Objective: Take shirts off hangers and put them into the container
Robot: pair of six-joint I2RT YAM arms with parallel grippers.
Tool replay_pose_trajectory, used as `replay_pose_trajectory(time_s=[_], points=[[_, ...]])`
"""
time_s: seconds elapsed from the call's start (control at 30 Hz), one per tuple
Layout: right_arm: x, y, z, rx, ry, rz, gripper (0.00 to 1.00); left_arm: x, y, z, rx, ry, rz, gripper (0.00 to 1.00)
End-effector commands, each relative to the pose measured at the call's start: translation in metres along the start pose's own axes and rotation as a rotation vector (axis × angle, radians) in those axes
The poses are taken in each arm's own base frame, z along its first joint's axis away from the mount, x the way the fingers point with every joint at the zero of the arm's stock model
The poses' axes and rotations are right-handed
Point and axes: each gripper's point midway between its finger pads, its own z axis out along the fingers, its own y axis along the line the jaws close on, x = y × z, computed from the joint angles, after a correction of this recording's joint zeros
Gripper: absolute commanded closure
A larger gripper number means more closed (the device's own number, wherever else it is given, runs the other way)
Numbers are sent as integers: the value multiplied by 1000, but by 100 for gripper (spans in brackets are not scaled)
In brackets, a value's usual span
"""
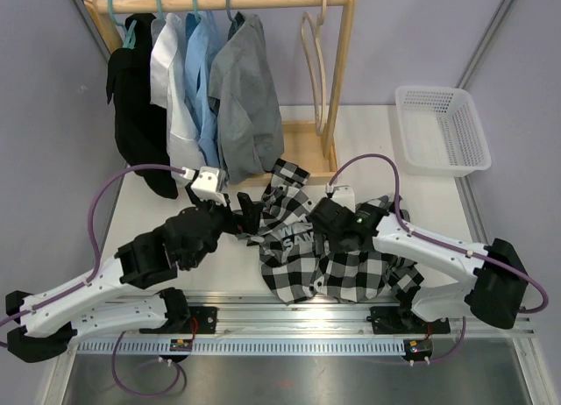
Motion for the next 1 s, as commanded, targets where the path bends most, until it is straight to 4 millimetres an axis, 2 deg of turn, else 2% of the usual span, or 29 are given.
replay_pose_trajectory(time_s=[0.0, 0.1, 0.13, 0.2, 0.23, 0.27, 0.33, 0.43, 0.5, 0.57, 0.6, 0.67, 0.7, 0.73, 0.8, 0.97], points=[[-54, 8, -4, 30, -203, 65, 0, 5, 1, -13, 54, 6, -80, 1], [-74, 2, 9, 105, -227, 76, 1, 5, 8, -24, 68, -5, -125, 1], [-81, -1, 12, 126, -239, 82, 0, 10, 10, -25, 69, 5, -128, 1], [-87, -4, 31, 145, -223, 96, 1, 14, 13, -29, 70, 9, -144, 2], [-85, 0, 39, 117, -195, 82, 0, 17, 17, -32, 71, 7, -150, 2], [-89, 9, 50, 90, -192, 91, 1, 20, 19, -33, 70, 11, -152, 2], [-96, 14, 60, 65, -181, 100, 1, 22, 21, -35, 72, 11, -165, 2], [-94, 22, 85, 70, -135, 91, 0, 29, 24, -36, 67, 23, -168, 2], [-90, 28, 92, 47, -116, 91, 1, 31, 26, -38, 66, 27, -172, 2], [-82, 39, 97, -9, -85, 103, 1, 32, 29, -40, 67, 23, -178, 2], [-71, 41, 101, -31, -60, 116, 1, 32, 29, -40, 67, 22, -180, 2], [-61, 59, 97, -125, -37, 135, 0, 32, 30, -41, 70, 20, -186, 2], [-48, 59, 99, -122, -16, 148, 1, 33, 29, -41, 73, 24, -186, 2], [-45, 61, 96, -123, -24, 147, 0, 33, 29, -41, 74, 23, -187, 3], [-25, 63, 97, -114, 3, 134, 1, 35, 28, -42, 82, 29, -190, 3], [5, 60, 107, -107, 55, 151, 19, 35, 25, -43, 102, 30, -212, 4]])
